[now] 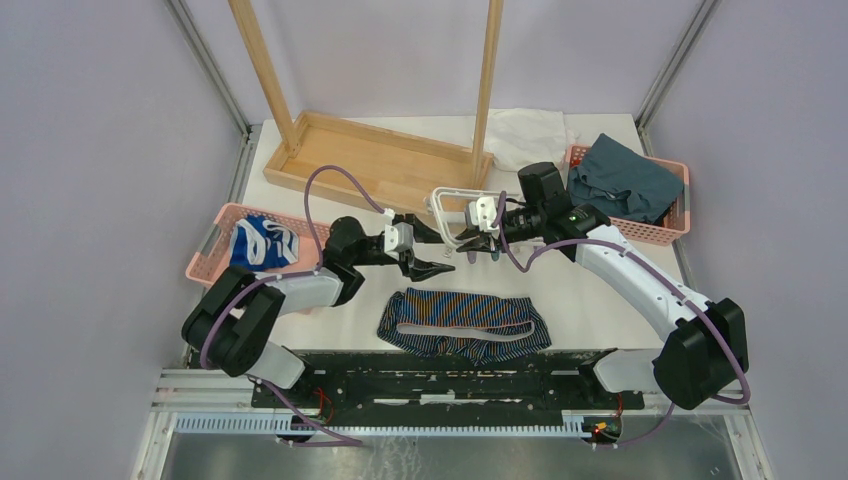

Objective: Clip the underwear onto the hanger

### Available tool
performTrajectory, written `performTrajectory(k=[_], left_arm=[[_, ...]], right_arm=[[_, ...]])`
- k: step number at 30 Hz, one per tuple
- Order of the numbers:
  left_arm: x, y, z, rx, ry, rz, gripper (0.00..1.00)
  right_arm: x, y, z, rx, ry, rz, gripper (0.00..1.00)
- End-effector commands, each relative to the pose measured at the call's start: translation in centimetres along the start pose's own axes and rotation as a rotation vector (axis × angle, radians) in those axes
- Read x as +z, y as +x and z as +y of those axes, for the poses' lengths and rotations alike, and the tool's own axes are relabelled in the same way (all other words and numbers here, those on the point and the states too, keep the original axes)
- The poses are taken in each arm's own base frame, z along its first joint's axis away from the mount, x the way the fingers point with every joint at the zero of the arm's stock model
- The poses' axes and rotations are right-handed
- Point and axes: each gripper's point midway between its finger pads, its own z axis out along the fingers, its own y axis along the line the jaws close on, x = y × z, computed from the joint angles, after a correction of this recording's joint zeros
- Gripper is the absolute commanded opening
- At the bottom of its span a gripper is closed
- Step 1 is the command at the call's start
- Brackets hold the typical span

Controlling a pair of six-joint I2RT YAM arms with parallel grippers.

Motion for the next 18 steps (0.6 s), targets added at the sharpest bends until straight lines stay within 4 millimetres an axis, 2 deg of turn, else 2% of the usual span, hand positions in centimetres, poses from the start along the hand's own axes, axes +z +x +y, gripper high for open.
performTrajectory(k=[1,18], left_arm=[[0.48,-1.64,0.59,0.032,0.014,-0.037,0.62],[0.4,-1.58,0.93,0.037,-0.005,-0.019,0.55]], right_arm=[[-0.58,-2.82,-0.67,-0.088,0.017,-0.078,0.0],[-0.56,-2.74,-0.64,-0.085,0.016,-0.077,0.0]])
